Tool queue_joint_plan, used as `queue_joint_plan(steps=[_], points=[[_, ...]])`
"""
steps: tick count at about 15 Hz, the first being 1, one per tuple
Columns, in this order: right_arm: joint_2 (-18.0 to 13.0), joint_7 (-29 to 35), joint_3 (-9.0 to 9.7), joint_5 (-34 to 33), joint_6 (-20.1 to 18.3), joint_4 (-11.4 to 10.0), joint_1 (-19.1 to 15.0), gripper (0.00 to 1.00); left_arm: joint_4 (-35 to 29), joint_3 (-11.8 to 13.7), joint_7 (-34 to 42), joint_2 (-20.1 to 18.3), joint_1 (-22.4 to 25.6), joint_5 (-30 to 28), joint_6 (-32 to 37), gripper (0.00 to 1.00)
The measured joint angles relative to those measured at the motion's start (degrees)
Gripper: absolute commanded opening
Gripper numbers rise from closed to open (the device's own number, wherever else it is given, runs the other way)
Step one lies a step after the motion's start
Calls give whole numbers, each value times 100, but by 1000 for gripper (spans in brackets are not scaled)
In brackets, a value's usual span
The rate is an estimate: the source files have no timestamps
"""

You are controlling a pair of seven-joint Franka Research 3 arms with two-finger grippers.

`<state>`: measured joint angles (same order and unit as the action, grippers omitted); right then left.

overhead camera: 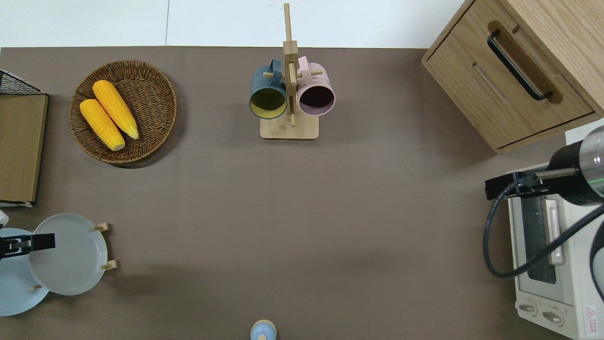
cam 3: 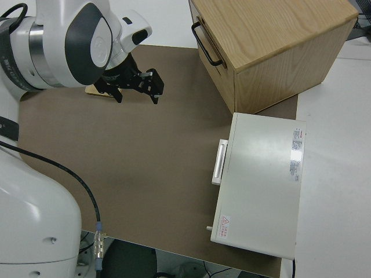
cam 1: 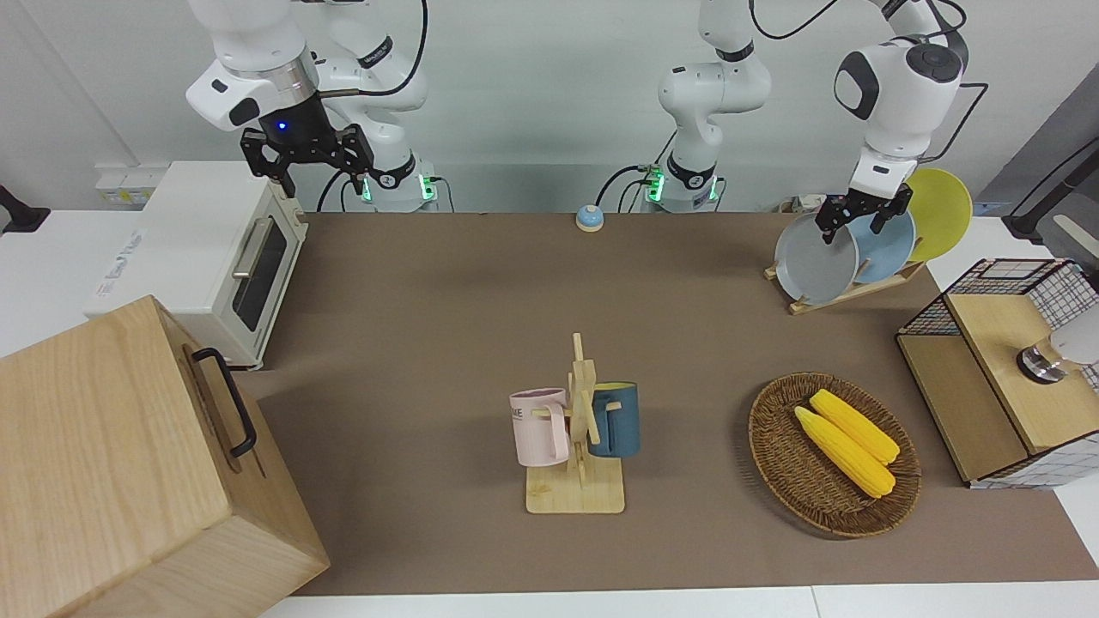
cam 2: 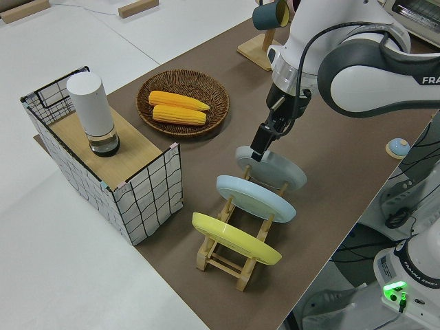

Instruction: Pick gray plate from low plate rack and place it on table with left arm

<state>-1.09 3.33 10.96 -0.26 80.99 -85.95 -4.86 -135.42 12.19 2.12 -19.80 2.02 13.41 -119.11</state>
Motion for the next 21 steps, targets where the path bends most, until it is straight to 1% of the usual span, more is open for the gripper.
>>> queue_joint_plan(steps=[3,4,6,7,8,12,13,21], points=[[0,0,0,0,0,0,0,990,-218,-1,2,-4,0,0,-148,991],[0,0,0,0,0,0,0,990,-239,-1,3,-6,0,0,-151,973],[0,0,0,0,0,0,0,990,-258,-1,6,-12,0,0,-153,804],[0,0,0,0,0,0,0,990,-263,-1,6,-16,0,0,-154,658],[0,0,0,0,0,0,0,987,-271,-1,8,-24,0,1,-156,551],[0,0,0,0,0,0,0,987,-291,-2,17,-49,0,1,-156,13],[0,0,0,0,0,0,0,990,-292,-2,17,-49,0,2,-157,0],[0,0,0,0,0,0,0,990,-289,-13,78,-110,-2,6,-175,0]])
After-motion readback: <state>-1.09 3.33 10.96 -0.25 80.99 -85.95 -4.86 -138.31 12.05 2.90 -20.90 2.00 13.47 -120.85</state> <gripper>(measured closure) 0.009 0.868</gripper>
